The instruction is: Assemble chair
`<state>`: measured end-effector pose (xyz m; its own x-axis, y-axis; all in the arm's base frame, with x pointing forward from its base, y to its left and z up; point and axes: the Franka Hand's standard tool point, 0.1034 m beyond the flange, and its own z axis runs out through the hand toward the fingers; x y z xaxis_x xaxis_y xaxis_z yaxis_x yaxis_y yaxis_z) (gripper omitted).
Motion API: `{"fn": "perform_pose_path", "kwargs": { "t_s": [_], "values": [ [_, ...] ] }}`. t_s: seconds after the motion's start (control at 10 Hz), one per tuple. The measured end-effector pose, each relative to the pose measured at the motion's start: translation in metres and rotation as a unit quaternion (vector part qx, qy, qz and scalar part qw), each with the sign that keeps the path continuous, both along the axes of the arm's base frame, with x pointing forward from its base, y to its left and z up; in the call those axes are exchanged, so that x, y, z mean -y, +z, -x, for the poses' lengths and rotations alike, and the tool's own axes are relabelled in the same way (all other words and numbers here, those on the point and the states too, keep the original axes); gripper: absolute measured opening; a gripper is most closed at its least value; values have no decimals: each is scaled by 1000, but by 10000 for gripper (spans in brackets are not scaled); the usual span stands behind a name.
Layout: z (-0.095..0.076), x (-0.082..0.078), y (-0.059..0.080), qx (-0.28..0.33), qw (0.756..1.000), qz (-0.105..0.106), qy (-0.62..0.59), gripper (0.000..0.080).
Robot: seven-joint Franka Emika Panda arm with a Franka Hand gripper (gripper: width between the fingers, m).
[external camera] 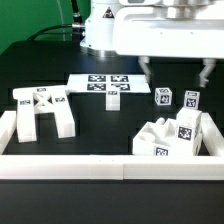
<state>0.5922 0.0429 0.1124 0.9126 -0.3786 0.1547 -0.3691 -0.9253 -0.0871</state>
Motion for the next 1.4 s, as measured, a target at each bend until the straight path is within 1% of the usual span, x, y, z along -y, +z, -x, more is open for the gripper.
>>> {"fn": "perform_pose_path", "kwargs": {
  "t_s": [0.1, 0.2, 0.4, 0.7, 0.8, 0.9, 1.1, 1.2, 1.3, 1.4],
  "values": [
    [16, 13, -6, -9, 1000, 1, -8, 649],
    [24, 23, -11, -3, 1000, 5, -7, 649],
    [24, 20, -11, -6, 1000, 4, -5, 649],
    [26, 22, -14, -7, 1000, 6, -3, 649],
    [38, 34, -20, 6, 1000, 16, 19, 649],
    [65, 50, -33, 0, 999, 28, 40, 649],
    [74, 57, -38, -9, 995, 40, 90, 649],
    [76, 55, -39, -23, 995, 34, 90, 649],
    [75, 55, -38, -26, 995, 33, 91, 649],
    [79, 54, -40, -48, 994, 26, 92, 649]
  ]
}}
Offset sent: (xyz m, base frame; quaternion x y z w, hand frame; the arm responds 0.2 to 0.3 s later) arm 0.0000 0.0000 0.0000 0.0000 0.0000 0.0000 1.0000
